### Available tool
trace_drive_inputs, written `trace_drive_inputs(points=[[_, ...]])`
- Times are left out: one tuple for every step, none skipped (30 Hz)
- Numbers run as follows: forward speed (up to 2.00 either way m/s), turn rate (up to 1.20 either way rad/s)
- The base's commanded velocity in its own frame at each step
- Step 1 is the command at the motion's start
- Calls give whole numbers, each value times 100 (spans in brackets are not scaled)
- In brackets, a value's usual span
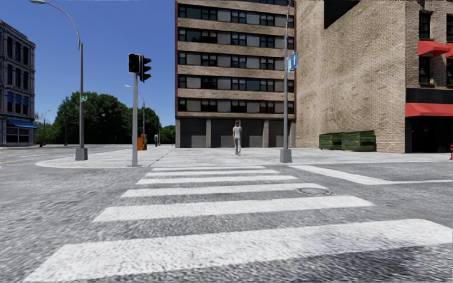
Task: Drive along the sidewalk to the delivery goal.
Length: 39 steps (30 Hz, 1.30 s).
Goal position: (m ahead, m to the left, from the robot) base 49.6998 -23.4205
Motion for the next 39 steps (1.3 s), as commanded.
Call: trace_drive_inputs(points=[[200,28],[200,28],[200,28],[200,28],[200,28],[200,28],[200,28],[200,28],[200,28],[200,28],[200,28],[200,28],[200,28],[200,28],[200,28],[200,28],[200,28],[200,28],[200,28],[200,28],[200,28],[200,28],[200,28],[200,28],[200,28],[200,28],[200,28],[200,28],[200,28],[200,27],[200,22],[200,11],[200,11],[200,1],[200,0],[200,0],[200,0],[200,0],[200,0]])
